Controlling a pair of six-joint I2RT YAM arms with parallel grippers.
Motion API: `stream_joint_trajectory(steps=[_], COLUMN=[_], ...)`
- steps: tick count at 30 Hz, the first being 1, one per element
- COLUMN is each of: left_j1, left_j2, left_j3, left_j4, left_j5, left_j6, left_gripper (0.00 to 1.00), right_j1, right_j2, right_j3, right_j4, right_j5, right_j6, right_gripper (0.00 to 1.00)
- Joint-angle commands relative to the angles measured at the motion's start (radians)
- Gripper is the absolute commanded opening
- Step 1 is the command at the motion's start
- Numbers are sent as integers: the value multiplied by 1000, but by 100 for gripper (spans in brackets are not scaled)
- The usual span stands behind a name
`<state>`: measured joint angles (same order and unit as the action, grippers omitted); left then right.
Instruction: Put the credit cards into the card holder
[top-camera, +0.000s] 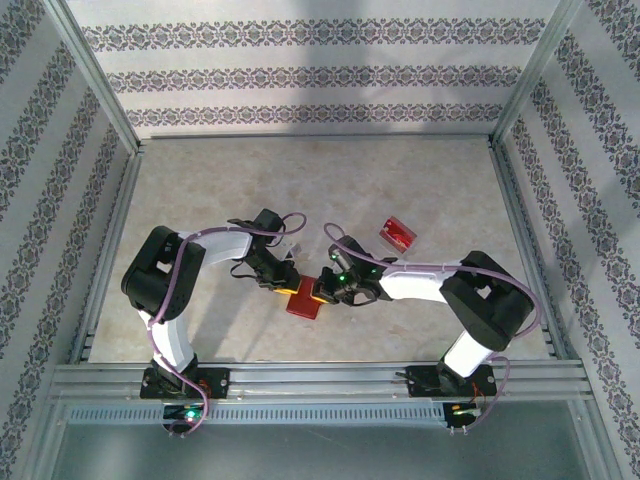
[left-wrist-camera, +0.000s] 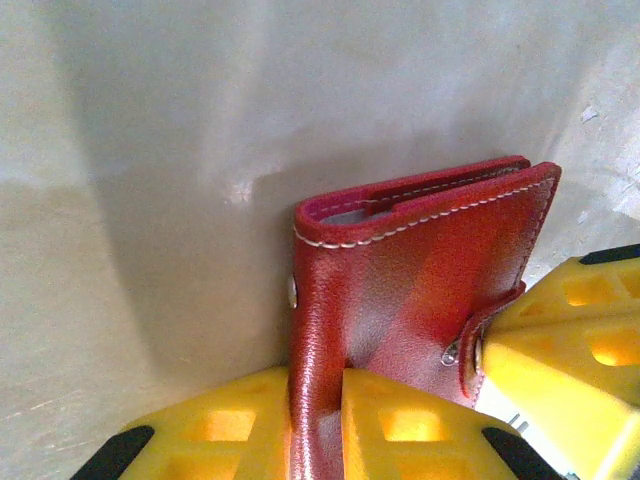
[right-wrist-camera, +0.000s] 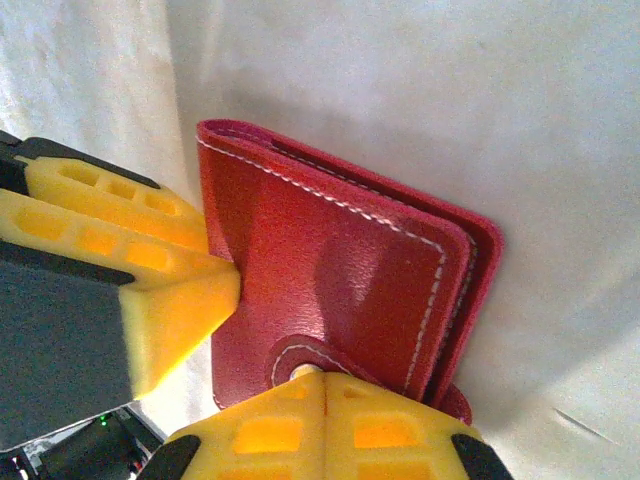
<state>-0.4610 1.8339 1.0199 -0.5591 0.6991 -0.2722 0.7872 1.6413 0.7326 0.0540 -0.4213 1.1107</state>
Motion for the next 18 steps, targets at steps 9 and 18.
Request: stream_joint_trajectory(steps=[9, 18], left_j1=[-18, -18], left_j2=[28, 33], left_j3=[-16, -16], left_j4=[-19, -14], left_j5=[-35, -31], left_j6=[10, 9], left_gripper=[19, 19], right_j1=[-35, -34], right_j2=[-3, 31], right_j3=[86, 137], right_j4=[-46, -202], right_j5=[25, 53], right_j6=[-65, -325], right_gripper=[15, 24])
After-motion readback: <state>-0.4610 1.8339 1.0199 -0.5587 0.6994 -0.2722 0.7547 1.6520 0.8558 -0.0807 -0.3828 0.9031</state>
